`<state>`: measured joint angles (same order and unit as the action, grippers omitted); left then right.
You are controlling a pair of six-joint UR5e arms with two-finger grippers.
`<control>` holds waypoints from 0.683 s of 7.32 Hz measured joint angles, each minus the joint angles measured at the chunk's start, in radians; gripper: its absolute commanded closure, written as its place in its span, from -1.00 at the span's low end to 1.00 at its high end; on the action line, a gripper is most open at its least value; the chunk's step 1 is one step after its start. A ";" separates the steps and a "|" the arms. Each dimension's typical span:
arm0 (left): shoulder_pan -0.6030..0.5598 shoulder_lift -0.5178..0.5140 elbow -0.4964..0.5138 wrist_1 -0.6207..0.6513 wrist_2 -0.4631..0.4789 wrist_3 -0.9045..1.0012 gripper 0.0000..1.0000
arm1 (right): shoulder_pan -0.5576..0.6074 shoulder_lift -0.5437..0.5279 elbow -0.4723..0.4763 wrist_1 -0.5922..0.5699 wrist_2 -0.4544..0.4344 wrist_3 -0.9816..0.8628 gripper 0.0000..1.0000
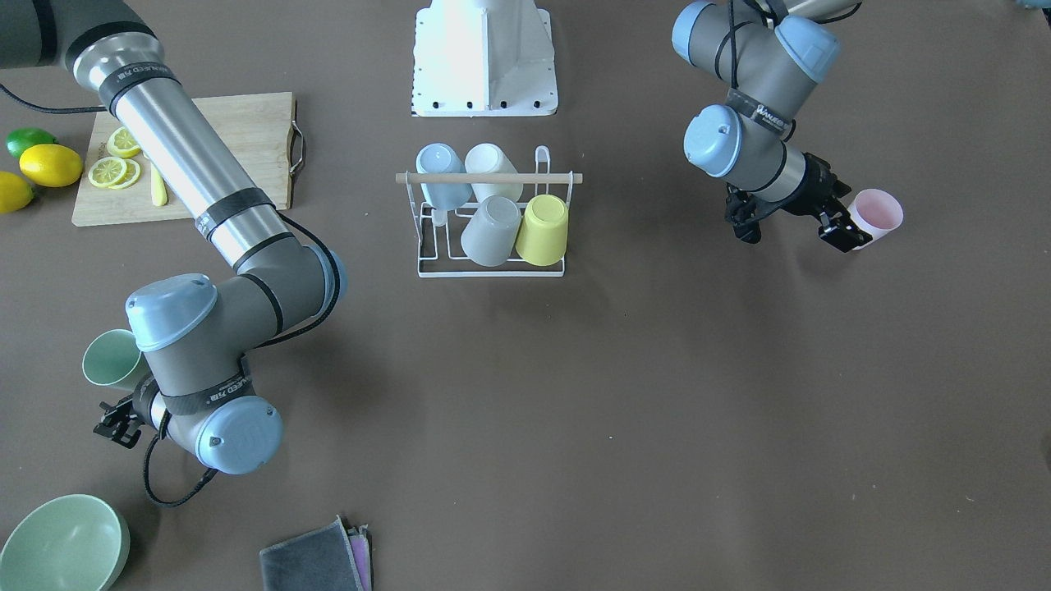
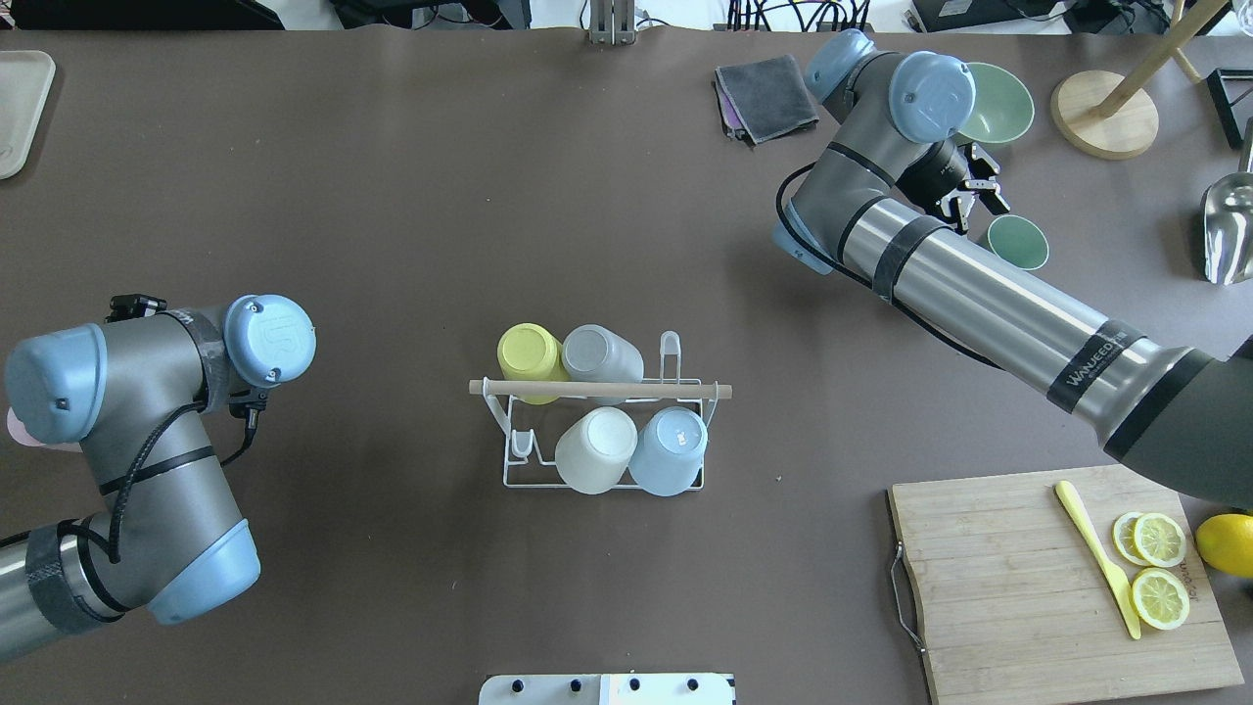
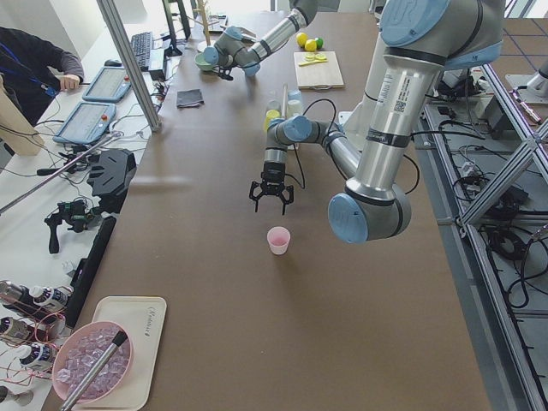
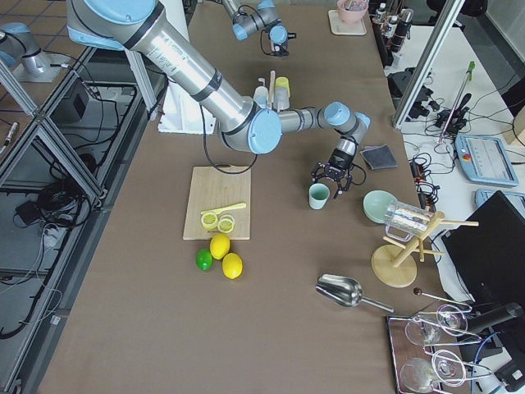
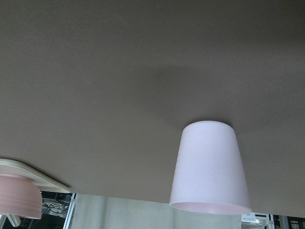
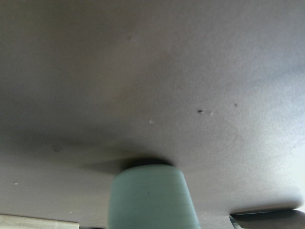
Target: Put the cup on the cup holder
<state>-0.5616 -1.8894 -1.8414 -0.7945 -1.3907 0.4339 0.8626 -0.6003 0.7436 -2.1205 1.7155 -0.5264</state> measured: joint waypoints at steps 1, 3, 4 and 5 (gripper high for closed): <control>0.010 0.006 0.012 -0.011 -0.013 -0.014 -0.95 | 0.000 -0.001 -0.007 0.000 -0.006 -0.009 -0.98; 0.039 0.012 0.039 -0.040 -0.021 -0.019 -0.94 | 0.000 -0.001 -0.013 0.001 -0.005 -0.023 -0.98; 0.059 0.021 0.044 -0.047 -0.021 -0.017 -0.94 | 0.001 0.000 -0.013 0.000 0.000 -0.037 -0.98; 0.070 0.035 0.044 -0.059 -0.021 -0.012 -0.94 | 0.001 0.001 -0.013 -0.002 0.010 -0.053 -0.98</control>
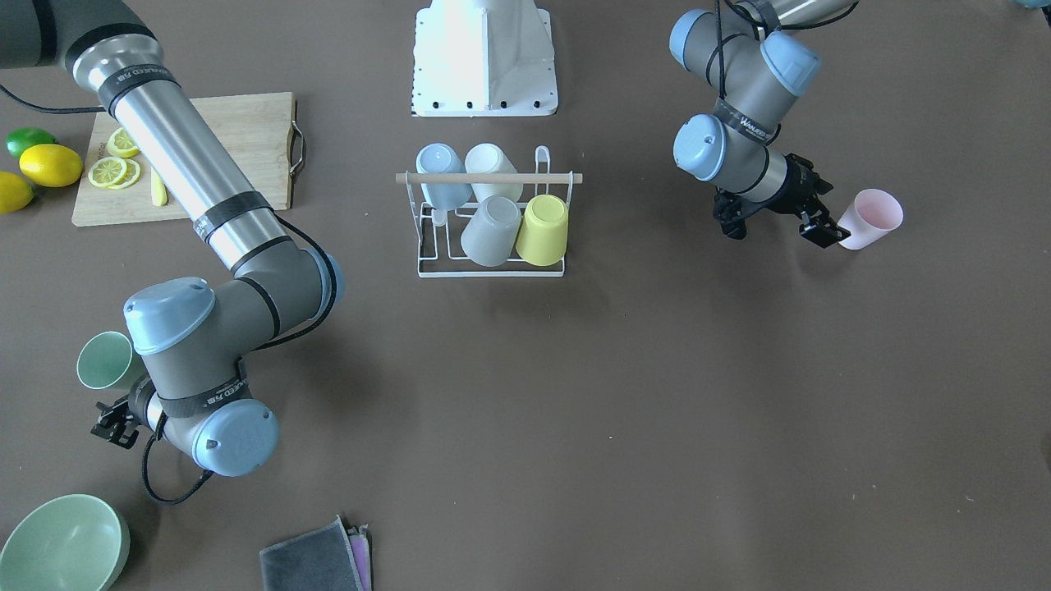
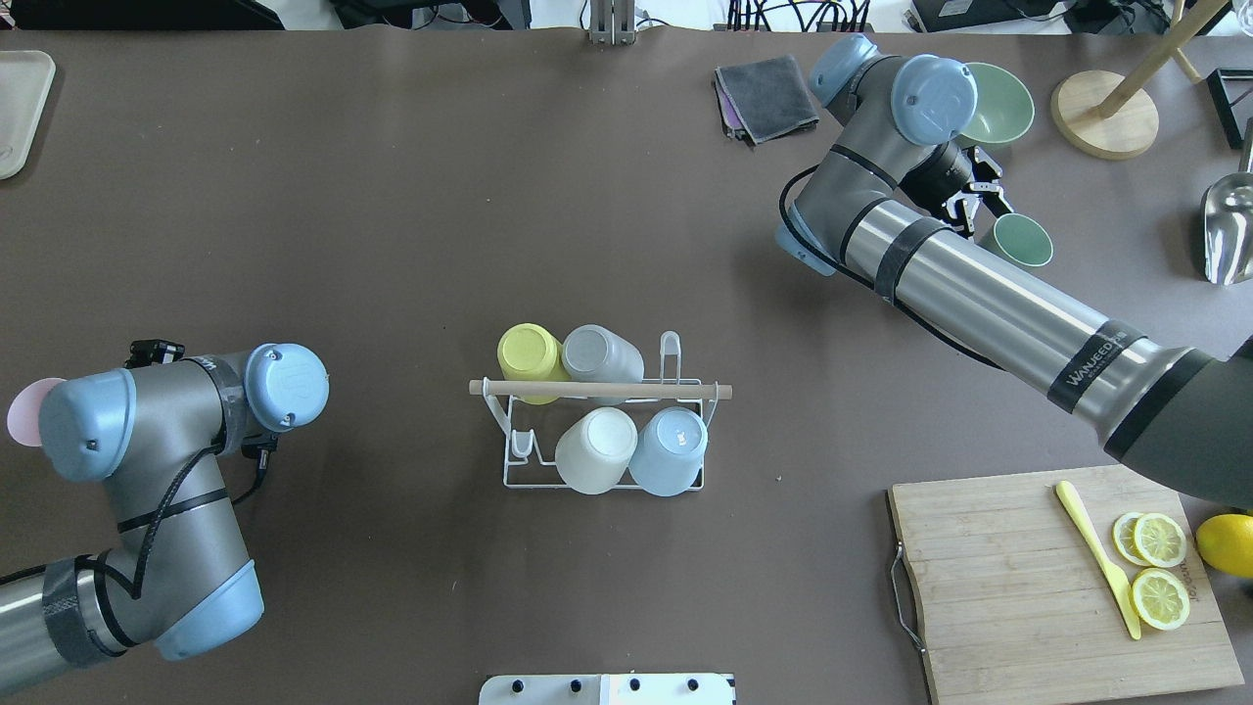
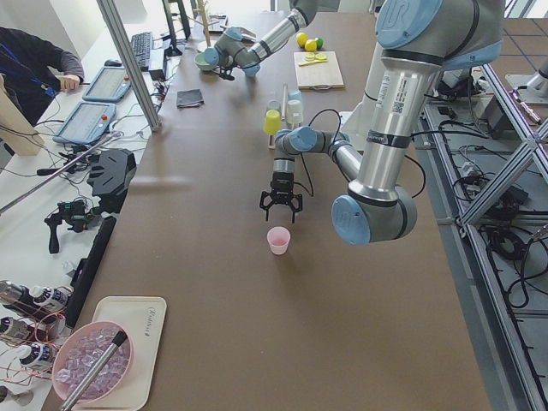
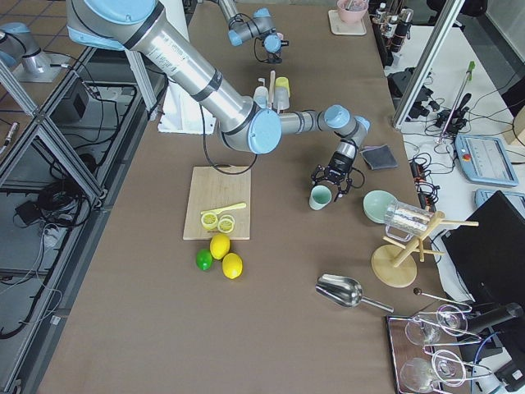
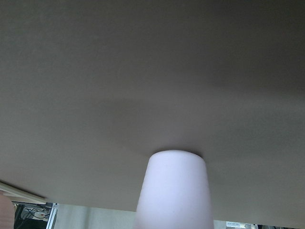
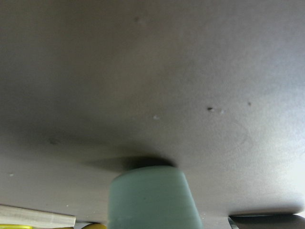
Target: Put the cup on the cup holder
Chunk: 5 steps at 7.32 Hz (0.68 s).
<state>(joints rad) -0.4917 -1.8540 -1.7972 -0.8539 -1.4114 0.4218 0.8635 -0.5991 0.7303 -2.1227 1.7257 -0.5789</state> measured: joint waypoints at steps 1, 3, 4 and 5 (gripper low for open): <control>0.013 0.023 0.001 -0.022 0.001 0.006 -0.94 | 0.000 0.000 0.001 -0.002 0.011 -0.014 -0.98; 0.041 0.053 0.009 -0.047 0.003 0.027 -0.94 | 0.000 0.000 0.003 -0.007 0.019 -0.041 -0.98; 0.051 0.057 0.017 -0.050 0.005 0.042 -0.94 | 0.000 -0.001 0.003 -0.016 0.020 -0.057 -0.98; 0.055 0.061 0.019 -0.050 0.006 0.057 -0.94 | 0.000 -0.001 0.004 -0.026 0.019 -0.067 -0.98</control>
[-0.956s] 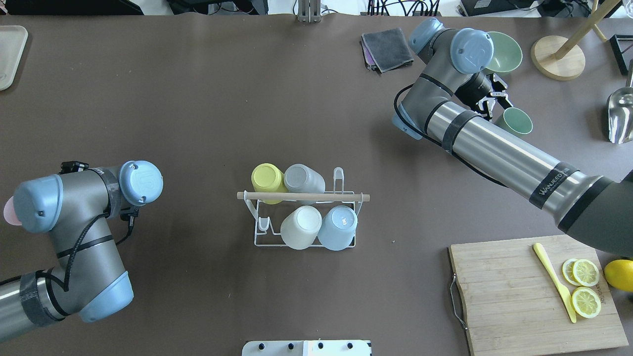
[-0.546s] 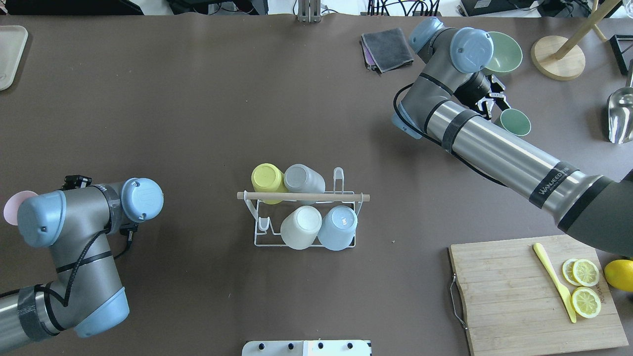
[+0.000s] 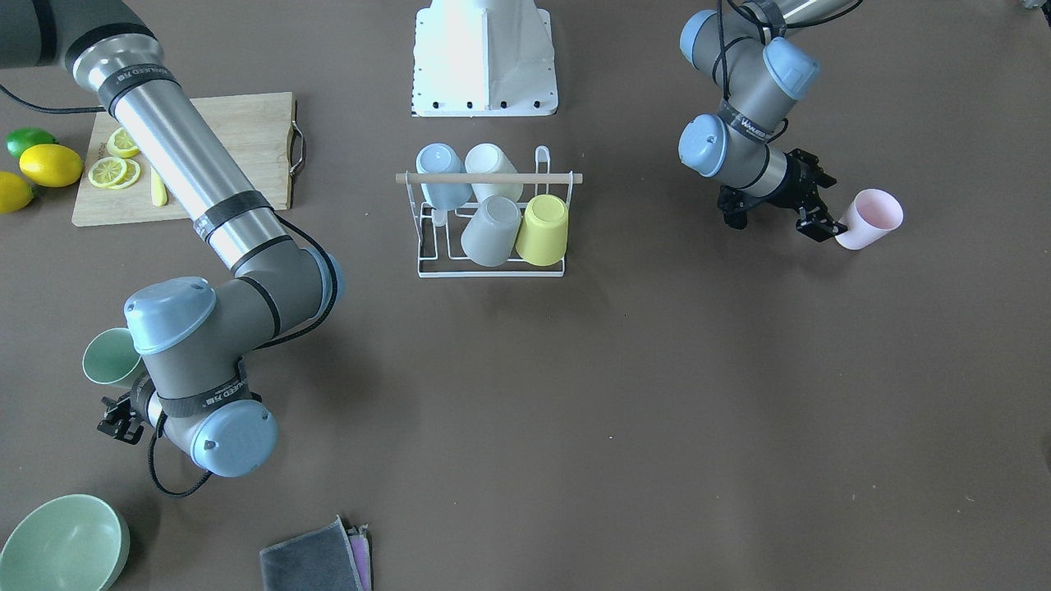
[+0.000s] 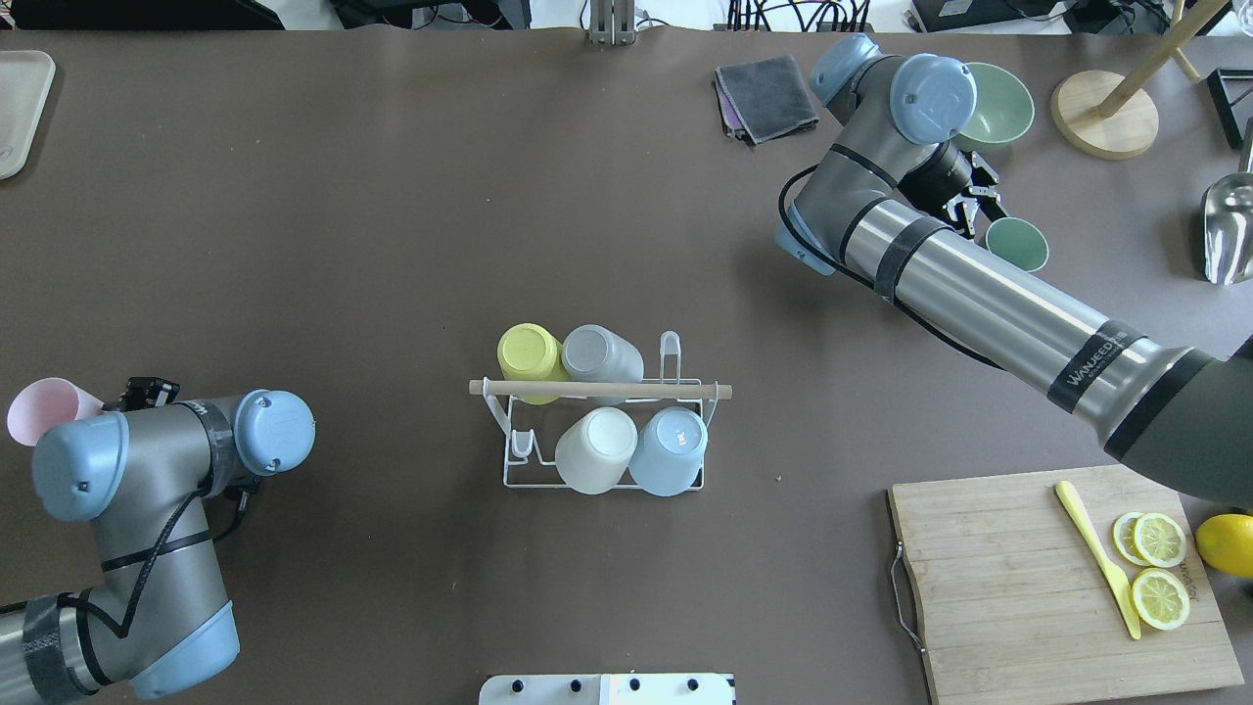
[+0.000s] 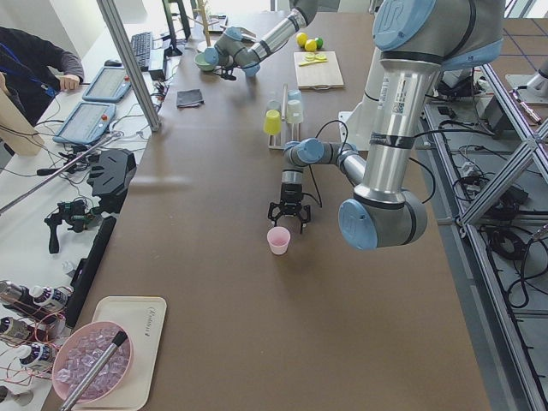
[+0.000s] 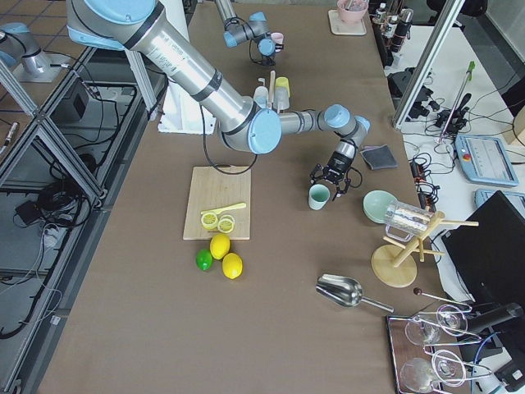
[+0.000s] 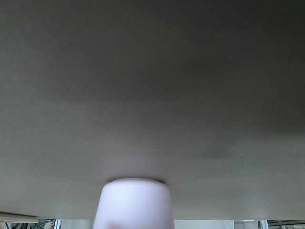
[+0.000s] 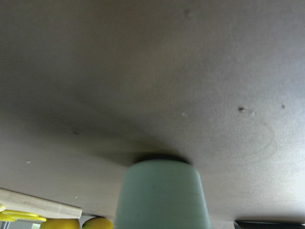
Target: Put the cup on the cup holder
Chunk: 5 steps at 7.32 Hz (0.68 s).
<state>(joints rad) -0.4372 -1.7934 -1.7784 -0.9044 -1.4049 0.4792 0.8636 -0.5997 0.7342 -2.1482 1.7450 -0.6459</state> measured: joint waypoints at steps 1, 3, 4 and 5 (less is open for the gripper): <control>0.001 0.005 0.000 0.000 0.001 0.021 -0.94 | -0.001 0.000 0.001 -0.008 0.000 -0.006 -0.98; 0.000 0.007 0.004 0.000 0.003 0.051 -0.94 | -0.004 0.001 0.003 -0.016 0.001 -0.009 -0.89; -0.003 0.007 0.005 0.000 0.005 0.064 -0.94 | -0.008 0.001 0.003 -0.017 0.001 -0.009 -0.89; -0.008 0.006 0.006 0.001 0.014 0.075 -0.94 | -0.014 -0.001 0.004 -0.017 0.000 -0.007 -0.82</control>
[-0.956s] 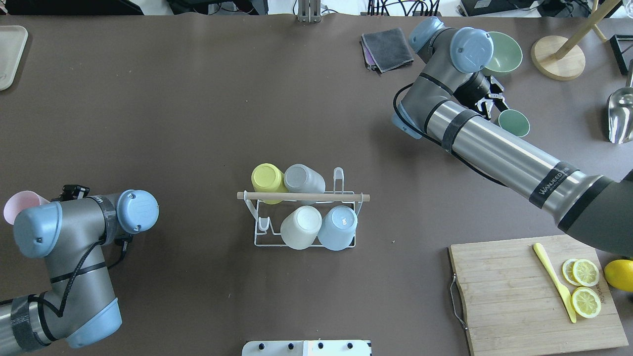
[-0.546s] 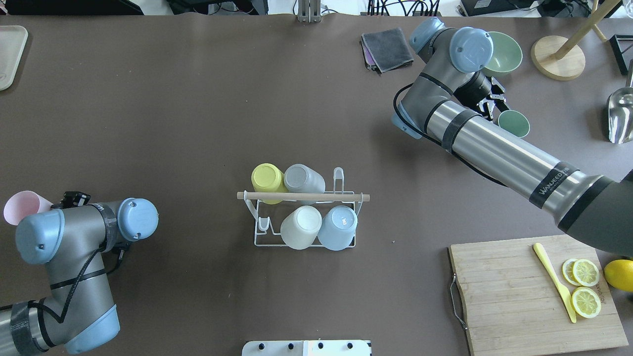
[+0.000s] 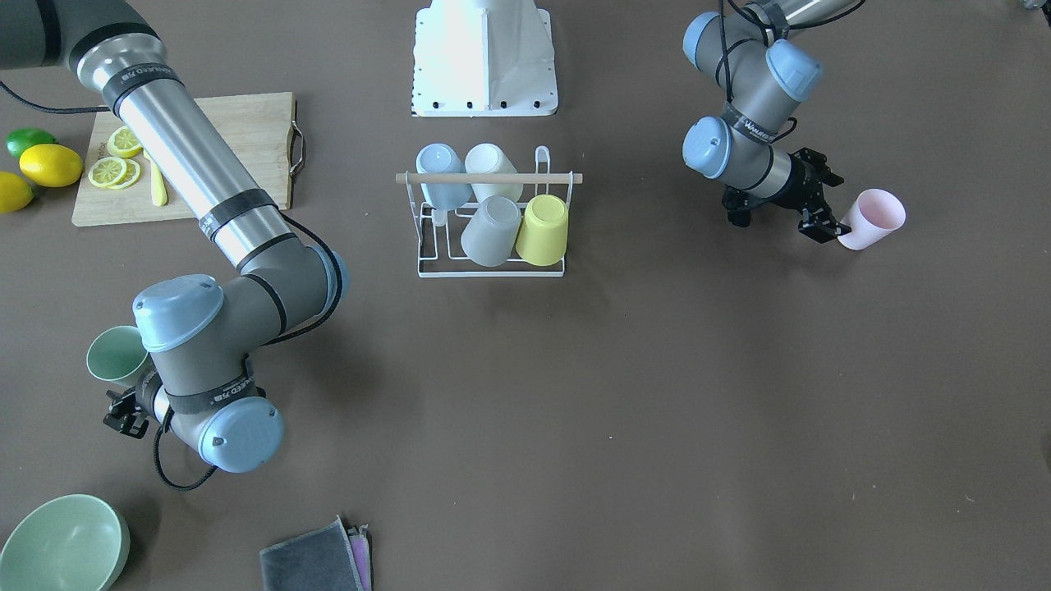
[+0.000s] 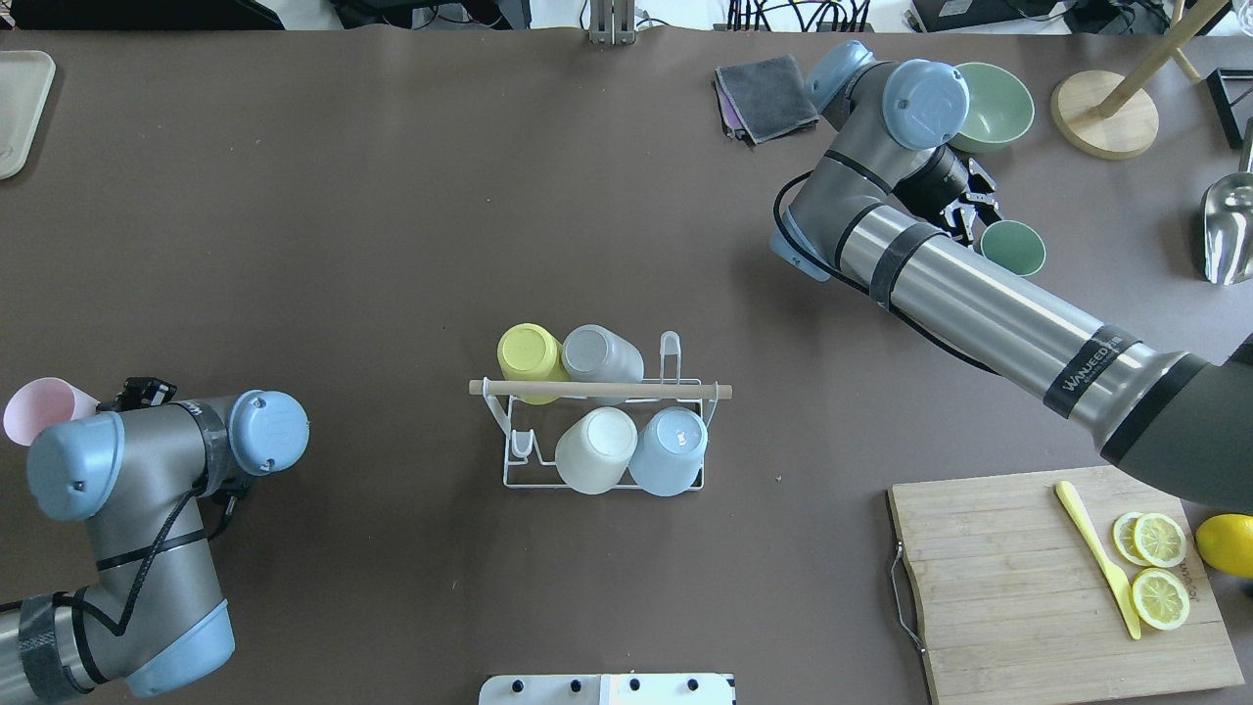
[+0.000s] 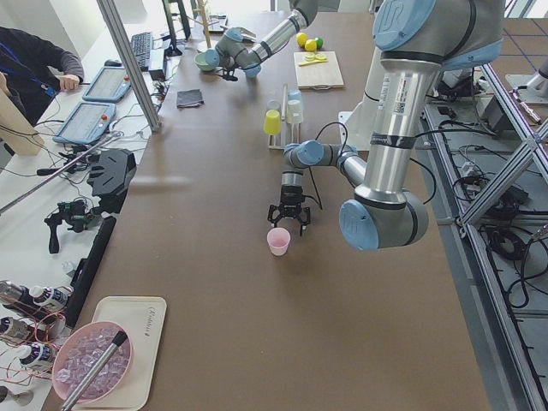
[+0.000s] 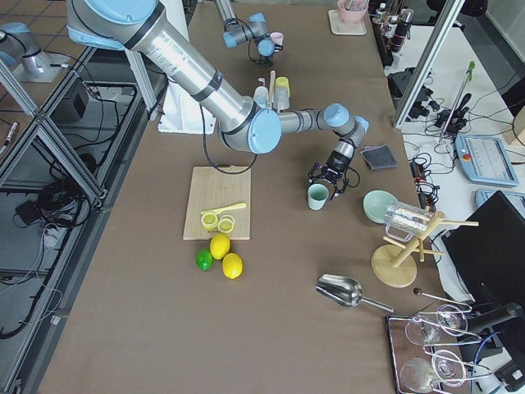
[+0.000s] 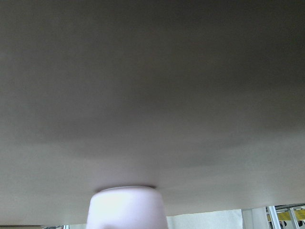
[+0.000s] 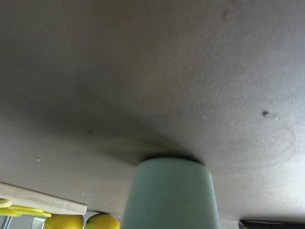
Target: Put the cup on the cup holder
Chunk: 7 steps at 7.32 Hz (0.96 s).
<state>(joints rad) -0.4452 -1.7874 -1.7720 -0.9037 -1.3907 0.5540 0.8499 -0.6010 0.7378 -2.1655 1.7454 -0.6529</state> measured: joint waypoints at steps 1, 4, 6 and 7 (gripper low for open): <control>-0.005 -0.002 0.001 0.000 0.016 0.010 -0.94 | -0.005 -0.002 0.000 0.000 -0.001 0.002 -0.60; -0.031 -0.006 0.031 -0.017 0.079 0.017 -0.94 | -0.007 -0.002 0.001 -0.001 -0.003 0.000 0.30; -0.042 -0.005 0.079 -0.066 0.096 0.017 -0.94 | -0.013 -0.004 0.019 -0.015 -0.004 -0.003 0.58; -0.046 -0.004 0.092 -0.080 0.099 0.018 -0.94 | -0.018 -0.016 0.075 -0.055 -0.006 -0.003 0.60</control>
<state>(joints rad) -0.4908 -1.7910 -1.6802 -0.9840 -1.2921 0.5717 0.8317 -0.6172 0.8128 -2.2207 1.7394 -0.6563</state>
